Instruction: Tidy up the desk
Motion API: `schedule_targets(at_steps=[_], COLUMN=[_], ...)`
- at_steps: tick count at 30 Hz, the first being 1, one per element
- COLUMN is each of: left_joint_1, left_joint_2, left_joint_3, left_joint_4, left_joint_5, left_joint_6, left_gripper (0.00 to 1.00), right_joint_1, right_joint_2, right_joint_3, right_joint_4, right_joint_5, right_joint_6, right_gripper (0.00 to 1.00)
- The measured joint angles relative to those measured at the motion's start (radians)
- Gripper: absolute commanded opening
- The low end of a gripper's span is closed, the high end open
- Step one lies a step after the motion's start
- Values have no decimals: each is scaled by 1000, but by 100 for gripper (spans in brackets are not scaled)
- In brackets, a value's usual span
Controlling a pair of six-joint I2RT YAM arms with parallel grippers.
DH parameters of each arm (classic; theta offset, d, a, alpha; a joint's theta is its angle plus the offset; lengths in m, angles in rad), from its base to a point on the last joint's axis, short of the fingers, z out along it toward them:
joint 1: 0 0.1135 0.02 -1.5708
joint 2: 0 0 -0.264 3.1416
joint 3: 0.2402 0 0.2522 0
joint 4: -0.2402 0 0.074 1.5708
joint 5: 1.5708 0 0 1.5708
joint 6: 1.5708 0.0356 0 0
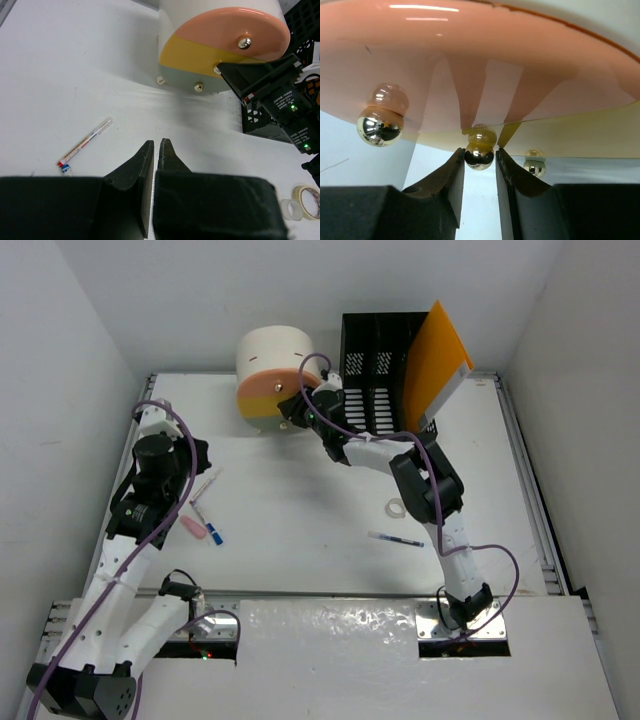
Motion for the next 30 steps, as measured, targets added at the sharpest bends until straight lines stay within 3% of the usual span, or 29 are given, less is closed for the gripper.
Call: schedule_targets(at_steps=[3,8,17,30], left_joint_1=[0,0,0,0], left_joint_2=[-3,-4,-4,-15], left_joint_3=[0,0,0,-32], left_joint_4=[0,0,0,23], left_joint_5=[-4,-8,-17,-30], left_joint_6=[0,1,3,3], left_gripper=[0,0,0,0], right_joint_1=[0,0,-1,12], right_joint_2=[11,30,24,-238], right_joint_3=[23,50,21,-337], right_joint_4=[-9,-13,16,35], right_joint_5=[2,1,-7,-76], right_joint_6=[-2,0,13,48], right_gripper=[22,0,0,0])
